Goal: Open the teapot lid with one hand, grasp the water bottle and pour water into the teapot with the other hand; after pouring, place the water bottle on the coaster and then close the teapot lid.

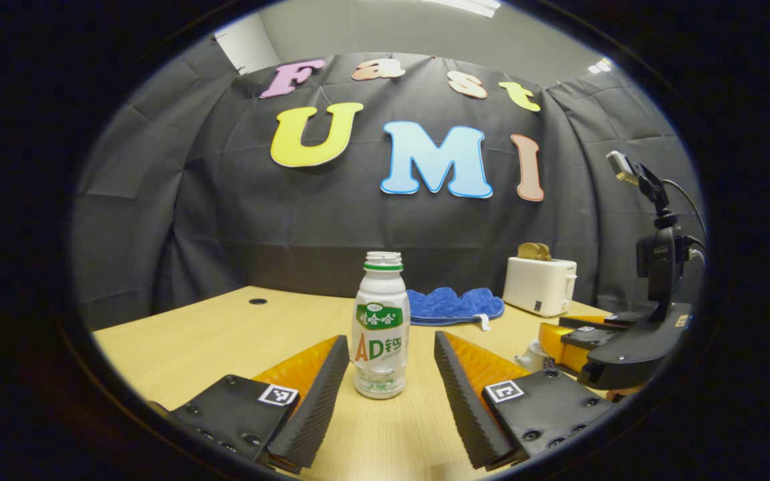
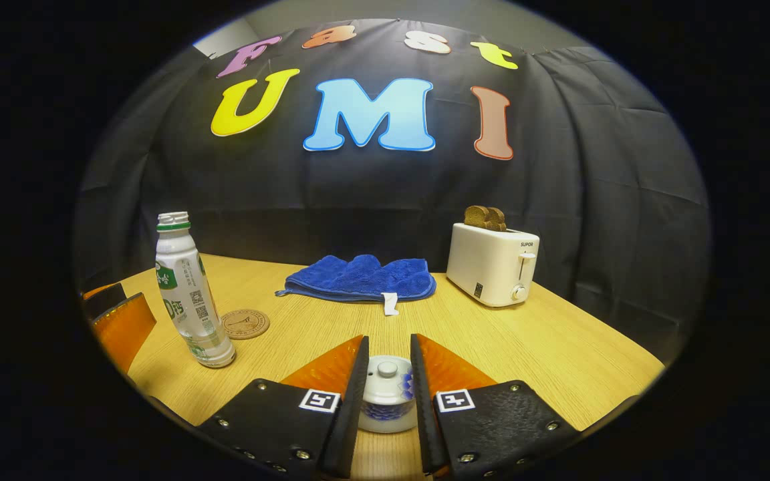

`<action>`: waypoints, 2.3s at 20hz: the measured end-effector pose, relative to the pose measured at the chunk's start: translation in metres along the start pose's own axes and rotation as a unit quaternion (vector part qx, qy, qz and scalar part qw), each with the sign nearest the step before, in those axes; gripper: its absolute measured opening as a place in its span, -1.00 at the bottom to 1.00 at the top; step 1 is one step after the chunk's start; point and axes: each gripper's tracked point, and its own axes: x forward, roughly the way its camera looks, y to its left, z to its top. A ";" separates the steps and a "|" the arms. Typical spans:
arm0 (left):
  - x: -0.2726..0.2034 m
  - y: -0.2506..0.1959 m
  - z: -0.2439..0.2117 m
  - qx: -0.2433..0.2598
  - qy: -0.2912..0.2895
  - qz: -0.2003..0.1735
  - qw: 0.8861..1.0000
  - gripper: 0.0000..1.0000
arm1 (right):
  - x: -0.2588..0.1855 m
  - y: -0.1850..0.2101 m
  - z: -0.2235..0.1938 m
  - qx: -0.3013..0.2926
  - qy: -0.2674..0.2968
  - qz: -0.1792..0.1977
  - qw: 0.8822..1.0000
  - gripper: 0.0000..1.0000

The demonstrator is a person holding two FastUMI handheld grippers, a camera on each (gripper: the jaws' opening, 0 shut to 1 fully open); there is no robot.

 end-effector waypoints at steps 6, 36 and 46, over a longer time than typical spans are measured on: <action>0.003 0.001 -0.003 -0.004 0.003 0.000 1.000 0.86 | 0.003 0.003 -0.007 0.020 0.006 0.006 1.000 -0.72; 0.075 0.007 -0.006 0.040 0.007 -0.016 0.999 0.97 | -0.019 -0.043 0.026 0.050 -0.099 -0.027 0.993 -0.90; 0.096 0.010 -0.027 0.058 0.050 -0.011 0.997 0.80 | -0.023 -0.059 0.025 0.075 -0.102 -0.042 0.991 -0.90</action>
